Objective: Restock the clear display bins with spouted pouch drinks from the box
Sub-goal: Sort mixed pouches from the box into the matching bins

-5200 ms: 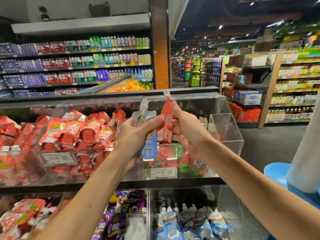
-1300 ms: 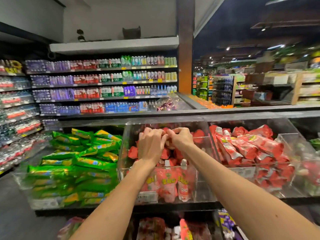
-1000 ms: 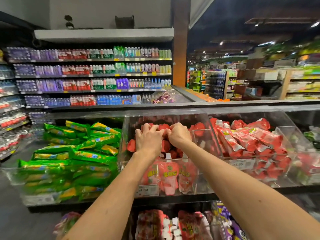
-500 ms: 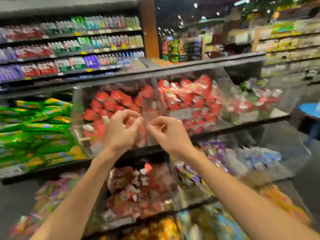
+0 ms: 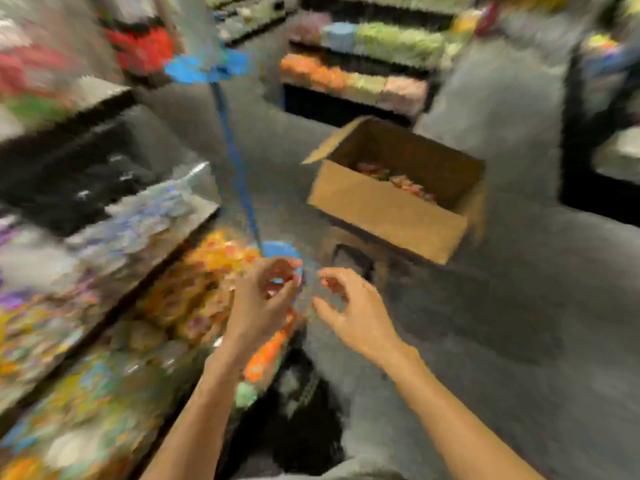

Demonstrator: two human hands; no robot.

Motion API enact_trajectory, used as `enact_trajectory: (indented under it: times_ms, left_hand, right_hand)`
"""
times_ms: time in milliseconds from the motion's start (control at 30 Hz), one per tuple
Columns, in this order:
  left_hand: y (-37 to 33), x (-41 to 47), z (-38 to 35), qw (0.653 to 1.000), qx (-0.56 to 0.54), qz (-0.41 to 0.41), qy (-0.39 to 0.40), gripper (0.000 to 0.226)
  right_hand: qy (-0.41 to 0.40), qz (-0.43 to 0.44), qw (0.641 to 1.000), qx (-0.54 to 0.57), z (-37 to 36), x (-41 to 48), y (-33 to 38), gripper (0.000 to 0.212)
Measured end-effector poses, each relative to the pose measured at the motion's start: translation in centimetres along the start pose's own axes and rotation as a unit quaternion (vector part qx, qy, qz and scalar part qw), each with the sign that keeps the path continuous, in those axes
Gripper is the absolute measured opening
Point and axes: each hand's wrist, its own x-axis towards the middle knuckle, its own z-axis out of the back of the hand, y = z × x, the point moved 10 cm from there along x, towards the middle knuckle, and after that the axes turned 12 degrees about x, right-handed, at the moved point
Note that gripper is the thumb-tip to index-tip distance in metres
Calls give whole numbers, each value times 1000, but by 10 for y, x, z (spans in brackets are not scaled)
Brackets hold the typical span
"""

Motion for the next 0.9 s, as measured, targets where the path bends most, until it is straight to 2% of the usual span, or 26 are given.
enact_trajectory:
  times_ms: [133,200,367,500,600,667,733,900]
  left_hand:
    - [-48,80,-117,993,41,-58,90,11]
    - [-70,123,-173,983,82,-105,123,15]
    - [-88,239,-294,946,194,-136,223,32]
    - [-60,335,-380,921,245,-121,277,34]
    - [-38,400,-434,924,226,-88,297,30]
    - [-15,429,-461,914,241,-46,323,38]
    - [11,449,-482,889,281,-12,362,43]
    - [57,486,-512,848,315,66,422,24]
  right_hand:
    - [-67,-80,994,-38,104,26,-73,38]
    - [-89,-125,987,-39,144,47,-106,41]
    - [-106,-217,970,-18,213,122,-191,53]
    - [-133,-248,959,-36,260,199,-256,49]
    - [-149,-290,944,-52,286,254,-308,39]
    - [-113,-325,937,-61,289,286,-343,37]
    - [-99,-359,926,-63,294,309,-375,33]
    - [-59,-428,901,-41,293,348,-436,36]
